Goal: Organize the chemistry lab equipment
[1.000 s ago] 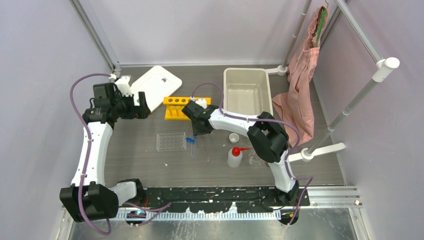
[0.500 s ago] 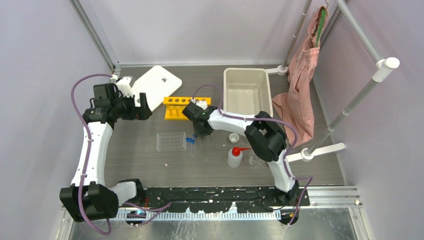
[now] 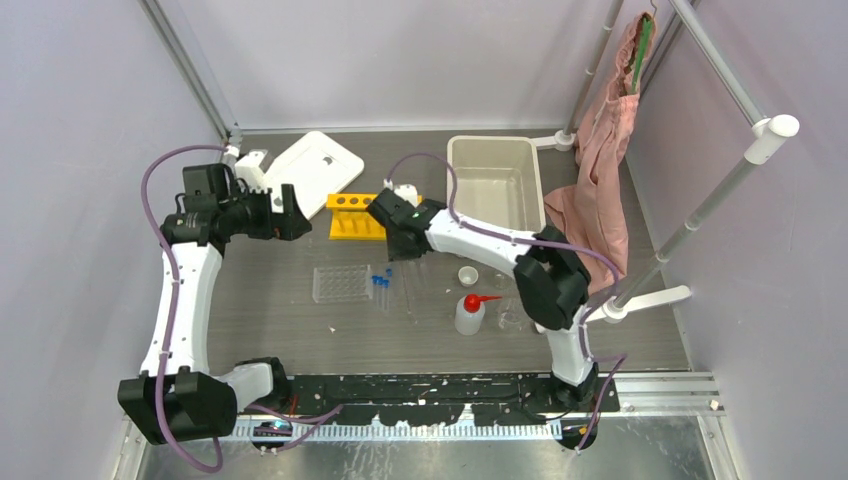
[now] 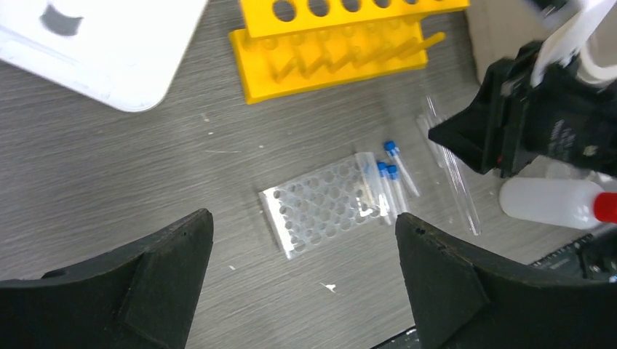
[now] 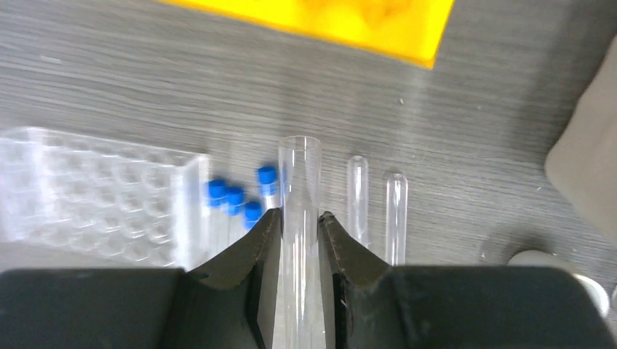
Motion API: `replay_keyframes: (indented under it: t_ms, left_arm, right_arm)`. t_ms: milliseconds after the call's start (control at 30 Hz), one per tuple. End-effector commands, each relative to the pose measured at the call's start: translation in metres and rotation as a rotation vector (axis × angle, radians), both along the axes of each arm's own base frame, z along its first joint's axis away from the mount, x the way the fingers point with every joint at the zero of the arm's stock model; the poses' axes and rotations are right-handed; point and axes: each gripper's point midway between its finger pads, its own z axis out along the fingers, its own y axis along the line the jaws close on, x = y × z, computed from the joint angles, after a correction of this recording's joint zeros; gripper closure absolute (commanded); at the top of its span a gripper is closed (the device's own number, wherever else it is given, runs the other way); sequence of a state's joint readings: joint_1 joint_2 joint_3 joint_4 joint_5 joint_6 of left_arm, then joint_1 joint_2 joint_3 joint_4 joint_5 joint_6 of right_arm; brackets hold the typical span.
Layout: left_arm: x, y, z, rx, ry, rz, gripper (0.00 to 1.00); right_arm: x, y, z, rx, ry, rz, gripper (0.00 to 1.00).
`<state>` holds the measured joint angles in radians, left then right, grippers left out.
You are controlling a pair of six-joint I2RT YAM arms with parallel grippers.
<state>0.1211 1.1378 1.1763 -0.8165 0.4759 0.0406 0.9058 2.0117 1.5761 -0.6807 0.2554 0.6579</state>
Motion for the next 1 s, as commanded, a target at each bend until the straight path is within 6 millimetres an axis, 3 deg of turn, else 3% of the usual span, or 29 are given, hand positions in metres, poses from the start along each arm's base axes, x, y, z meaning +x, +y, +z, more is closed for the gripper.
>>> replay_keyframes:
  t_ms: [0,133,333,567,967]
  left_arm:
    - [-0.014,-0.026,0.024,-0.108,-0.031,-0.128,0.06]
    - [-0.026,-0.045,0.033,-0.204,-0.026,-0.216,0.08]
    - [-0.037,-0.062,0.038,-0.315,0.005,-0.290,0.16]
    - [-0.047,-0.075,0.044,-0.418,0.041,-0.347,0.28]
    - [-0.047,-0.082,0.039,-0.487,0.074,-0.362,0.43]
  right_arm:
    - [0.015,0.029,0.143,0.282,-0.212,-0.010,0.92]
    - [0.012,0.056,0.203,0.411,-0.323,0.014,0.93]
    - [0.018,0.090,0.268,0.576,-0.460,-0.014,0.96]
    - [0.015,0.119,0.289,0.656,-0.508,-0.006,0.97]
    - [0.016,0.130,0.300,0.718,-0.535,-0.023,0.98]
